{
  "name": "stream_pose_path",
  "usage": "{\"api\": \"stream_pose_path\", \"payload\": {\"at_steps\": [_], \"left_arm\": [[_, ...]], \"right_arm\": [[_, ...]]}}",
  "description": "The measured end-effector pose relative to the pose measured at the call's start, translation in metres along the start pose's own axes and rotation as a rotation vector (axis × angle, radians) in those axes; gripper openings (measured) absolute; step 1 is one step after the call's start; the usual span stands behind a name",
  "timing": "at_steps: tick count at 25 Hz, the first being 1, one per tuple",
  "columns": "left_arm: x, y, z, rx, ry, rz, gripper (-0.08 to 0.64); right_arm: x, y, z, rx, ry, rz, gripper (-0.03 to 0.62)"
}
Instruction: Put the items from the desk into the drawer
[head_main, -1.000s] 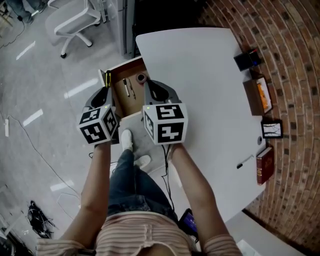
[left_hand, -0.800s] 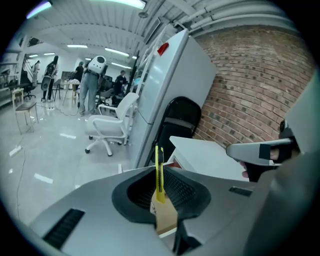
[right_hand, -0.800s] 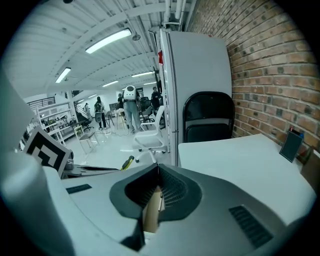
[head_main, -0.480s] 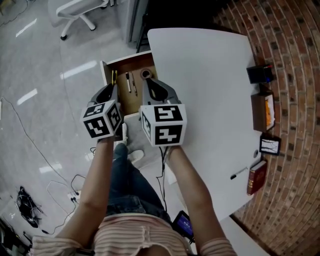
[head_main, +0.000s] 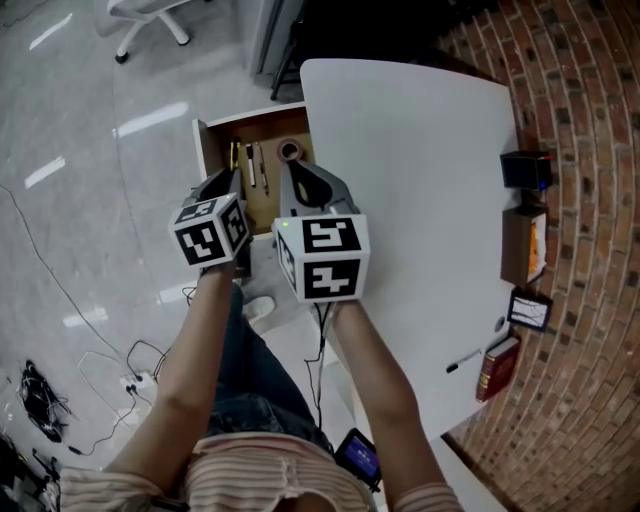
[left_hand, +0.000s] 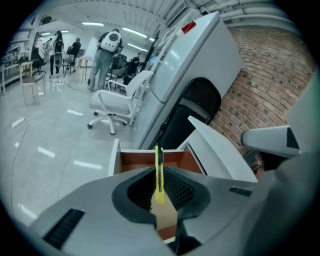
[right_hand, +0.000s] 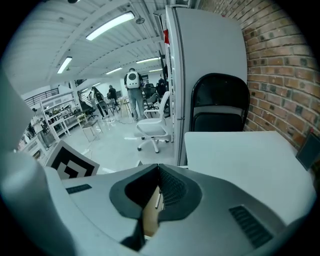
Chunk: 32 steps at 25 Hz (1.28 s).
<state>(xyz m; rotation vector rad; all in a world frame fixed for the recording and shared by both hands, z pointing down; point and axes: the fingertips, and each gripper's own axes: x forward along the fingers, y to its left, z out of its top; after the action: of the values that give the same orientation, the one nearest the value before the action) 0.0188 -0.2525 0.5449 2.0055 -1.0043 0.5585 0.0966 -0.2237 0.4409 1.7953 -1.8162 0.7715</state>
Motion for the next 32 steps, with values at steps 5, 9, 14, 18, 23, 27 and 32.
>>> {"api": "stream_pose_path", "payload": {"at_steps": [5, 9, 14, 18, 23, 27, 32], "left_arm": [[0.023, -0.003, -0.013, -0.042, 0.037, -0.011, 0.051], [0.042, -0.004, -0.021, -0.068, 0.062, -0.018, 0.051], [0.065, -0.002, -0.028, -0.093, 0.08, -0.02, 0.051], [0.08, 0.002, -0.044, -0.128, 0.126, -0.012, 0.051], [0.096, 0.003, -0.053, -0.181, 0.147, -0.011, 0.051], [0.11, 0.007, -0.062, -0.205, 0.172, -0.005, 0.051], [0.127, 0.014, -0.073, -0.247, 0.199, 0.008, 0.051]], "right_arm": [[0.008, -0.005, -0.004, -0.01, 0.028, 0.003, 0.017], [0.015, -0.007, -0.007, -0.014, 0.051, 0.002, 0.017], [0.025, -0.011, -0.008, 0.002, 0.069, 0.007, 0.017], [0.031, -0.009, -0.006, 0.003, 0.079, 0.019, 0.017], [0.035, -0.008, -0.006, -0.023, 0.104, 0.03, 0.017], [0.04, -0.01, -0.007, -0.022, 0.112, 0.033, 0.017], [0.046, -0.011, -0.008, -0.03, 0.127, 0.038, 0.017]]}}
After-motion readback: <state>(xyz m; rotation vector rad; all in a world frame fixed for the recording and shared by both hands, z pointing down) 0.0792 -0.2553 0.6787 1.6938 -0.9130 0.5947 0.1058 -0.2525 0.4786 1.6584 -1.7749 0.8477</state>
